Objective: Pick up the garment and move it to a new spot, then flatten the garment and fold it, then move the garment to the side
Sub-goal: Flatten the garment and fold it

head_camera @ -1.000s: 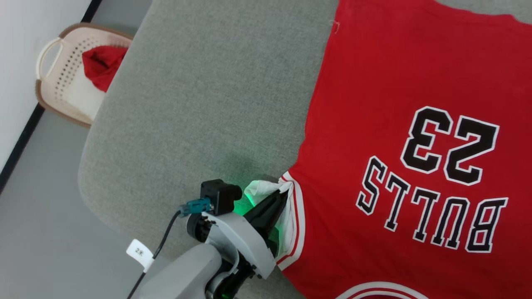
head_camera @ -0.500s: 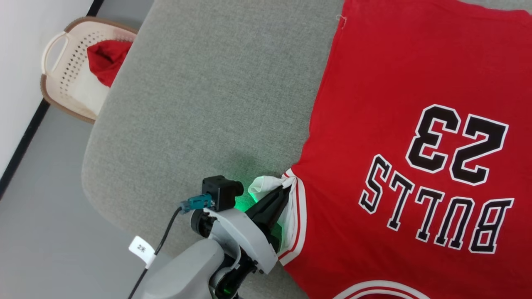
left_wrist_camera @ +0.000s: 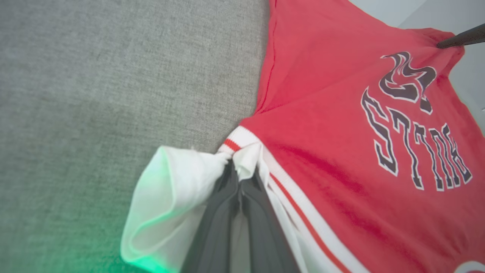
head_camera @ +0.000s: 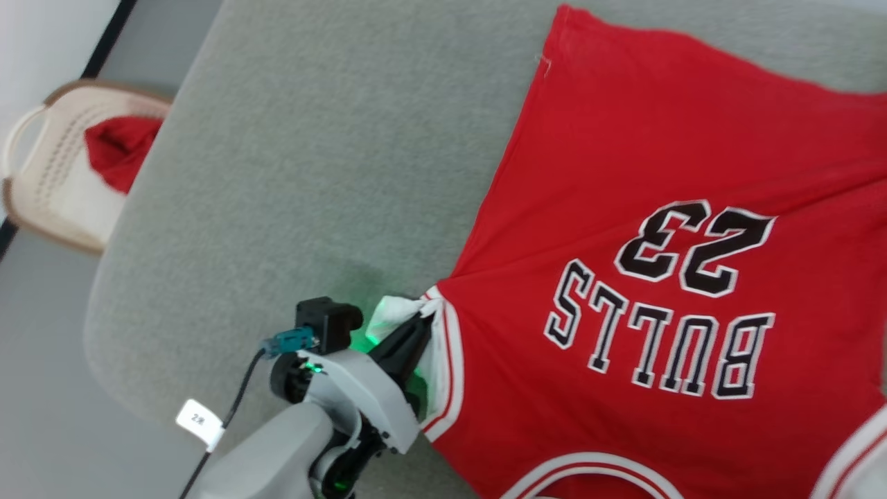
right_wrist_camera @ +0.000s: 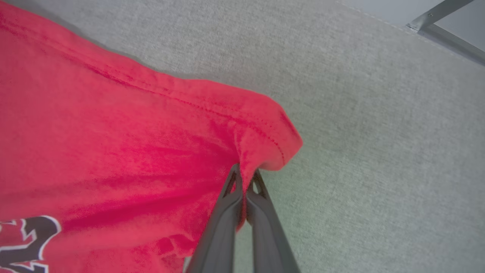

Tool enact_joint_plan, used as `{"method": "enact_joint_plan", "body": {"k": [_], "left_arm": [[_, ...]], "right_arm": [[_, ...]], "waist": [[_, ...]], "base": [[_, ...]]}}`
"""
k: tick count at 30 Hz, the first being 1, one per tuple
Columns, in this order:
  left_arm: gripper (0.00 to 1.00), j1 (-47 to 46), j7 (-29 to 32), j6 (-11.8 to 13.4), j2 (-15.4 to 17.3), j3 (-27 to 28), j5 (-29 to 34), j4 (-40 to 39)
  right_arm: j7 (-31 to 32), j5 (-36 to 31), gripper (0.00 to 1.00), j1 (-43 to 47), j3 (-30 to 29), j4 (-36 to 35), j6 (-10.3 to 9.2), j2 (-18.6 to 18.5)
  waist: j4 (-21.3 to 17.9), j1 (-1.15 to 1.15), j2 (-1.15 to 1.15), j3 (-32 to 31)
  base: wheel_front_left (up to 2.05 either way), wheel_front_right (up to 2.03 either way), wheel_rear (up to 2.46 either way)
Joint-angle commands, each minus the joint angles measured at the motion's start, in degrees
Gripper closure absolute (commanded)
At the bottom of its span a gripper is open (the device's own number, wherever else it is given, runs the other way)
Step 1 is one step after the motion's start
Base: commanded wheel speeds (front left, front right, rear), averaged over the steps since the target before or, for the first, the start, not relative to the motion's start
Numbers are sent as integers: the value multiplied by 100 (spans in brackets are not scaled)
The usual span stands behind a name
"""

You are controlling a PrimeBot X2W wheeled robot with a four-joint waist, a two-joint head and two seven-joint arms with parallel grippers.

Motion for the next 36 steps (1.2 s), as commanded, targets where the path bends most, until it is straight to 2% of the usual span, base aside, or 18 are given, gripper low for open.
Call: {"method": "enact_joint_plan", "body": {"k": [1, 10, 16, 17, 22, 28, 33, 36], "left_arm": [[100, 75, 88, 183, 130, 50, -26, 90], [100, 301, 194, 357, 505, 86, -64, -362], [100, 506, 286, 532, 798, 133, -116, -690], [100, 506, 286, 532, 798, 133, -116, -690], [100, 622, 362, 651, 990, 163, -158, -967], [100, 738, 421, 782, 1133, 180, -178, -1252], [100, 807, 452, 845, 1213, 197, -212, -1407], [100, 821, 467, 882, 1244, 190, -219, -1470]], "right_arm": [[-27, 167, 100, 208, 54, -151, -8, -104], [-259, 1082, 100, 1649, -3, -1290, -8, -522], [-586, 1449, 100, 2959, -376, -1968, -8, -464], [-586, 1449, 100, 2959, -376, -1968, -8, -464], [-872, 1599, 100, 4082, -869, -2500, -8, -200], [-1118, 1539, 100, 5312, -1350, -3034, -8, 288], [-1272, 1532, 100, 6038, -1466, -3288, -8, 768], [-1380, 1453, 100, 6249, -1438, -3353, -8, 910]], "waist": [[-345, 0, 0, -291], [-989, 0, 0, -651], [-1410, 0, 0, -867], [-1410, 0, 0, -867], [-1654, 0, 0, -966], [-1831, 0, 0, -976], [-1909, 0, 0, -958], [-1945, 0, 0, -963]], "base": [[0, 0, 0], [0, 0, 0], [0, 0, 0], [0, 0, 0], [0, 0, 0], [0, 0, 0], [0, 0, 0], [0, 0, 0]]}}
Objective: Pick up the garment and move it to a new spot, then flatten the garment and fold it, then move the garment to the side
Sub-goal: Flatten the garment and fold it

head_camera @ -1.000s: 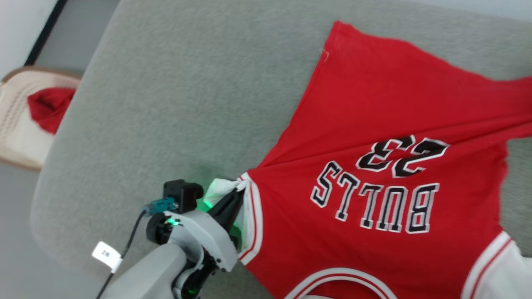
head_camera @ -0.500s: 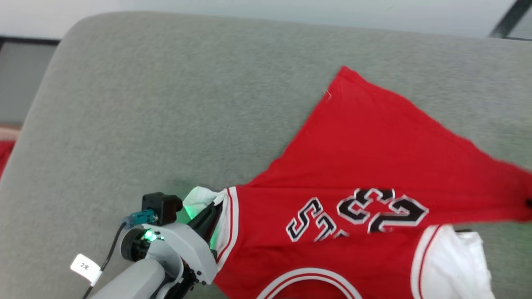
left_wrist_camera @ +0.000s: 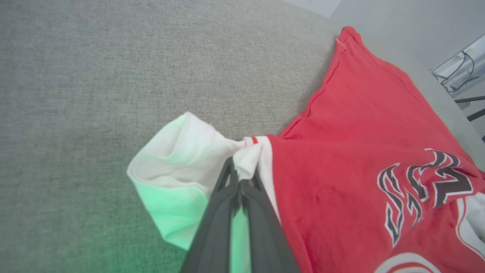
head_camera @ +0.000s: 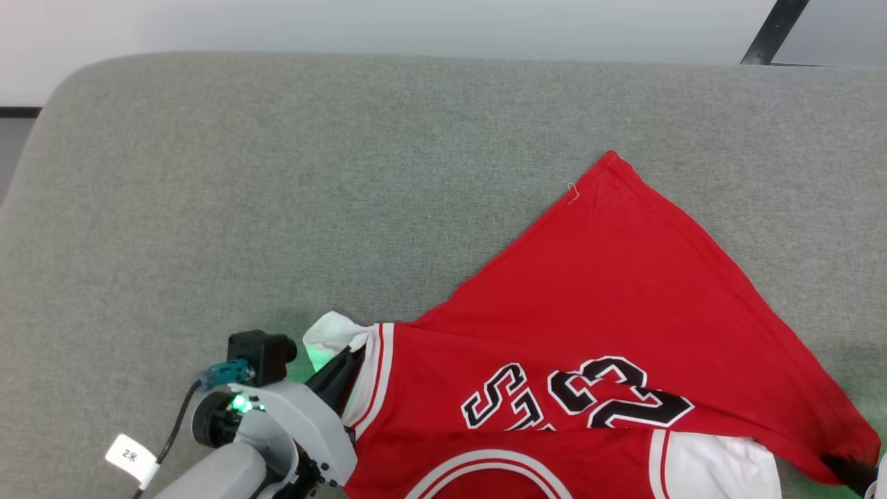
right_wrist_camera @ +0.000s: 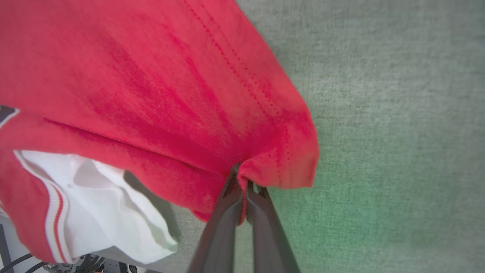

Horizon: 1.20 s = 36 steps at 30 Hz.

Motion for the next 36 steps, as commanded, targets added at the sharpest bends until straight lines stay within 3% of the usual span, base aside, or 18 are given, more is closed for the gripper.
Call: {"method": "enact_joint_plan", "body": {"k": [1, 4, 5, 6, 7, 16, 23, 29, 36], "left_arm": [[100, 41, 6, 24, 15, 9, -23, -25], [100, 88, 9, 49, 35, -1, -41, -47], [100, 108, 4, 54, 37, -3, -47, -50], [100, 131, -6, 59, 41, -1, -48, -54], [100, 151, -10, 60, 42, -3, -54, -54], [100, 286, -37, 103, 41, -46, -78, -93], [100, 165, -11, 81, -61, -109, -11, -112], [100, -30, 29, -34, -249, -211, 76, -24], [100, -328, 29, -221, -600, -370, 178, 211]], "right_arm": [[-8, -38, 100, 143, 38, 38, -8, 72], [-125, -143, 98, 228, 52, 20, -8, 106], [-159, -174, 67, 252, 69, -3, -8, 95], [-226, -161, 9, 246, 16, -27, -8, 129], [-259, -163, 0, 249, -9, -66, -8, 147], [-334, -111, 0, 282, -8, -1056, -7, -71], [-1264, -506, 0, -722, 572, -1737, -7, -547], [-1976, -801, 0, -2010, 1398, -974, -8, -910], [-1744, -571, 0, -3458, 2290, 425, -7, -1175]], "waist": [[-15, 0, 0, -8], [-25, 0, 0, -62], [-27, 0, 0, -88], [-31, 0, 0, -115], [-31, 0, 0, -147], [86, 0, 0, -370], [324, 0, 0, -330], [623, 0, 0, -206], [1069, 0, 0, 27]], "base": [[0, 0, 0], [0, 0, 0], [0, 0, 0], [0, 0, 0], [0, 0, 0], [0, 0, 0], [0, 0, 0], [0, 0, 0], [0, 0, 0]]}}
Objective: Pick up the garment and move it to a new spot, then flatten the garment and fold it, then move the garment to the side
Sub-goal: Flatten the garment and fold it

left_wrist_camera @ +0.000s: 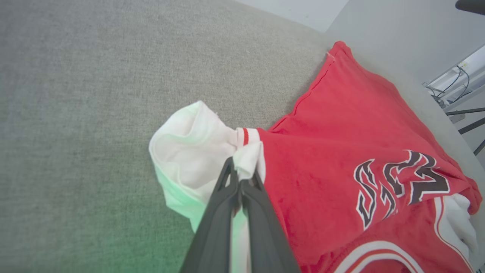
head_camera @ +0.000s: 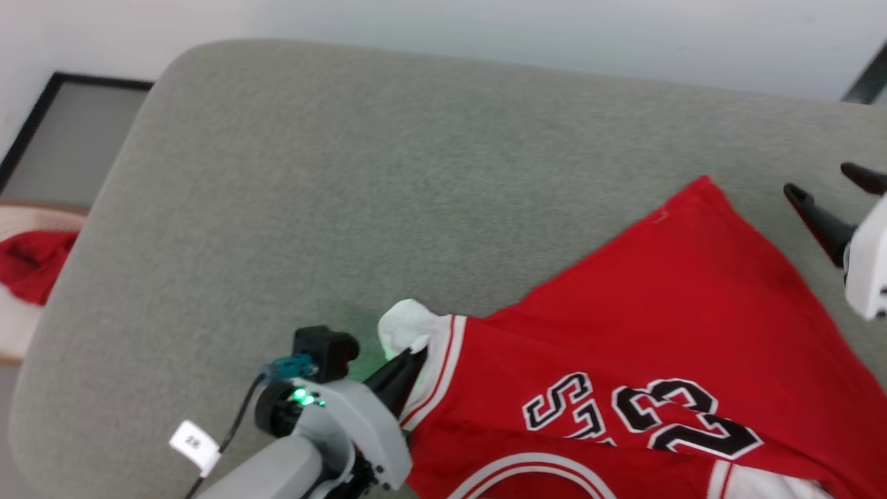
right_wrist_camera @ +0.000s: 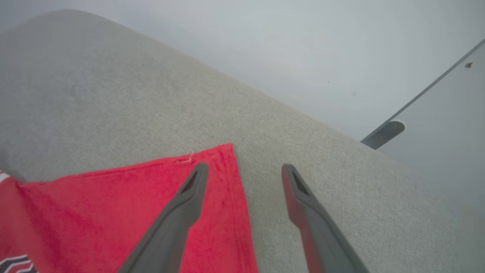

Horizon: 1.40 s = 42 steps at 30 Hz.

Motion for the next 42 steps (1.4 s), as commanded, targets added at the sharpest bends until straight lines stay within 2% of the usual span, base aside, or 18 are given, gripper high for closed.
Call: {"method": "enact_joint_plan", "body": {"k": [1, 8, 15, 28, 29, 30, 36, 42], "left_arm": [[100, -105, -30, -55, -90, -29, 48, 56], [100, -416, -134, -257, -468, -115, 139, 348], [100, -679, -236, -452, -785, -180, 208, 635], [100, -863, -357, -652, -1041, -178, 207, 1091], [100, -866, -362, -659, -1049, -178, 204, 1115], [100, -872, -374, -666, -1059, -178, 204, 1144], [100, -911, -399, -712, -1097, -168, 174, 1279], [100, -906, -410, -727, -1063, -157, 154, 1377]], "right_arm": [[127, 118, 0, -260, 177, 225, -7, -43], [971, 409, 0, -1378, 927, 1251, -8, -264], [1807, 585, 0, -2128, 1429, 1942, -8, -399], [2763, 828, 0, -2581, 1922, 2875, -7, -262], [2879, 794, 22, -2591, 1922, 2981, -8, -251], [2991, 744, 100, -2587, 1923, 3077, -8, -248], [3447, 560, 100, -2706, 1824, 3356, -8, -210], [3393, 408, 100, -2796, 1571, 3393, -8, -60]], "waist": [[272, 0, 0, 210], [608, 0, 0, 562], [874, 0, 0, 882], [1082, 0, 0, 1160], [1087, 0, 0, 1167], [1091, 0, 0, 1175], [1086, 0, 0, 1190], [982, 0, 0, 1100]], "base": [[0, 0, 0], [0, 0, 0], [0, 0, 0], [0, 0, 0], [0, 0, 0], [0, 0, 0], [0, 0, 0], [0, 0, 0]]}}
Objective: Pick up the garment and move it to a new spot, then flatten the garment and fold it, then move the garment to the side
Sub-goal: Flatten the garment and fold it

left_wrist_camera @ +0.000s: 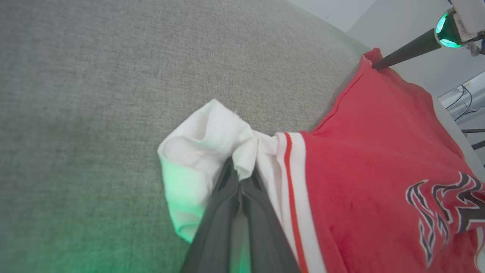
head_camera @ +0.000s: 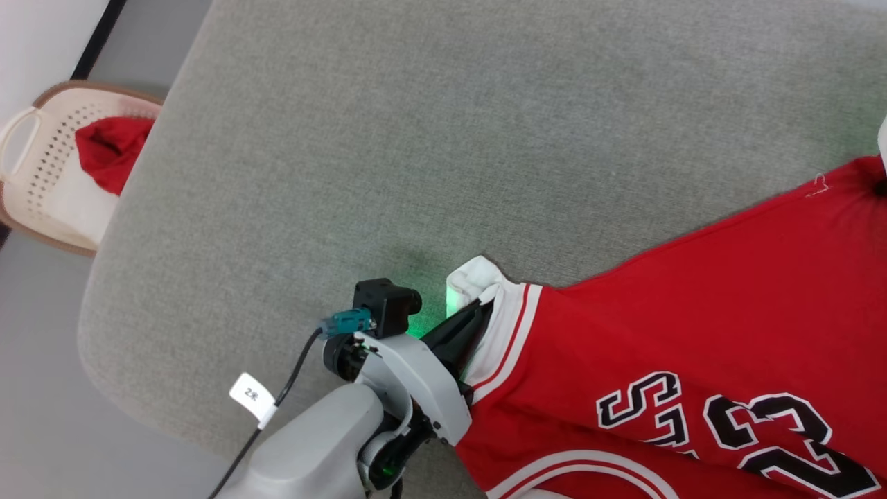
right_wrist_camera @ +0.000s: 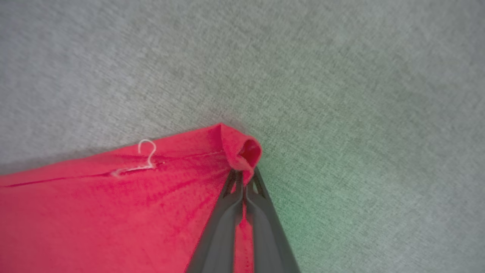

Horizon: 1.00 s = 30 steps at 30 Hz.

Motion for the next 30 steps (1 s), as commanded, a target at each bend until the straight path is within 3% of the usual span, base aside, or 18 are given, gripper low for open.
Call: {"method": "enact_joint_plan", "body": {"k": [1, 7, 12, 20, 24, 30], "left_arm": [[100, 13, 64, 40, 80, 1, -21, 116], [100, -79, 285, 19, 271, 55, -137, -36], [100, -225, 810, -8, 568, 244, -517, -391], [100, -830, 1986, 414, 1317, 518, -838, -903], [100, -1550, 2631, 673, 1690, 705, -868, -1114], [100, -2519, 3198, 838, 1940, 855, -743, -1079]], "right_arm": [[-12, -78, 100, 208, 0, 114, -8, -12], [-313, -107, 100, 119, -211, 14, -8, 213], [-654, -5, 100, 94, -246, -187, -8, 329], [-1253, 210, 100, -8, -180, -509, -8, 467], [-1787, 311, 100, -114, -170, -708, -8, 511], [-2375, 271, 100, -274, -38, -938, -8, 496]], "waist": [[-52, 0, 0, -55], [-229, 0, 0, -288], [-424, 0, 0, -564], [-800, 0, 0, -995], [-1029, 0, 0, -1178], [-1310, 0, 0, -1347]], "base": [[0, 0, 0], [0, 0, 0], [0, 0, 0], [0, 0, 0], [0, 0, 0], [0, 0, 0]]}}
